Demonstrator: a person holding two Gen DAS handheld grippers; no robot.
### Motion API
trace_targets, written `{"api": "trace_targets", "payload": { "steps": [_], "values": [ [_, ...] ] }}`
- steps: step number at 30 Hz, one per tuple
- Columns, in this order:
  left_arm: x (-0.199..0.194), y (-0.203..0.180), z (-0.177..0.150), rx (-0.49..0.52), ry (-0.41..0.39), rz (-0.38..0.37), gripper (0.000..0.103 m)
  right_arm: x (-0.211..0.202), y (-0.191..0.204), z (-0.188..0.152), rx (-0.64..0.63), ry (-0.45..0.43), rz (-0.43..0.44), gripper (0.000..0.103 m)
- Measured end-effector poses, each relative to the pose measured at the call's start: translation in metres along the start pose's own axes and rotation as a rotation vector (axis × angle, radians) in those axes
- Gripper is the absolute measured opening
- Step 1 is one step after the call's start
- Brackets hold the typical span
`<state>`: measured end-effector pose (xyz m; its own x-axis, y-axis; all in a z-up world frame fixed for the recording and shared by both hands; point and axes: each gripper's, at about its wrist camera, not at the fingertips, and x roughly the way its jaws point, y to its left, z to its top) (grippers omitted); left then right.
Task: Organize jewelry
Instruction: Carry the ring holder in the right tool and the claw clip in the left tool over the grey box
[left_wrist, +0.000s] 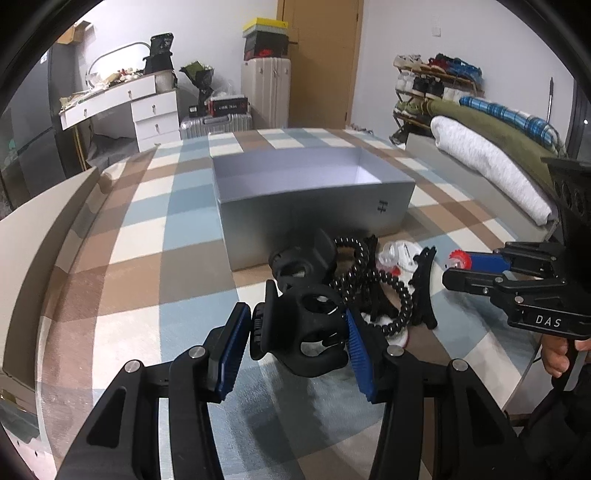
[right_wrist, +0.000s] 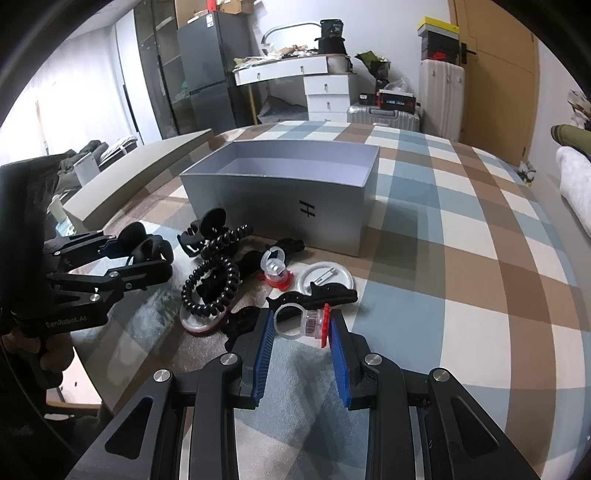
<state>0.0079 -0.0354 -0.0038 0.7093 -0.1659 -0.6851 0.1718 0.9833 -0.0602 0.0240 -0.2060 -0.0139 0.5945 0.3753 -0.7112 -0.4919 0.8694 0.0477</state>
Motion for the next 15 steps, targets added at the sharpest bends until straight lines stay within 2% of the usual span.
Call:
{"api": "trace_targets", "payload": {
  "steps": [15],
  "values": [
    [-0.014,0.007,0.009,-0.037,-0.065,0.015,0.045,-0.012,-0.008,0.009,0.047,-0.070,0.016,0.029]
  ]
}}
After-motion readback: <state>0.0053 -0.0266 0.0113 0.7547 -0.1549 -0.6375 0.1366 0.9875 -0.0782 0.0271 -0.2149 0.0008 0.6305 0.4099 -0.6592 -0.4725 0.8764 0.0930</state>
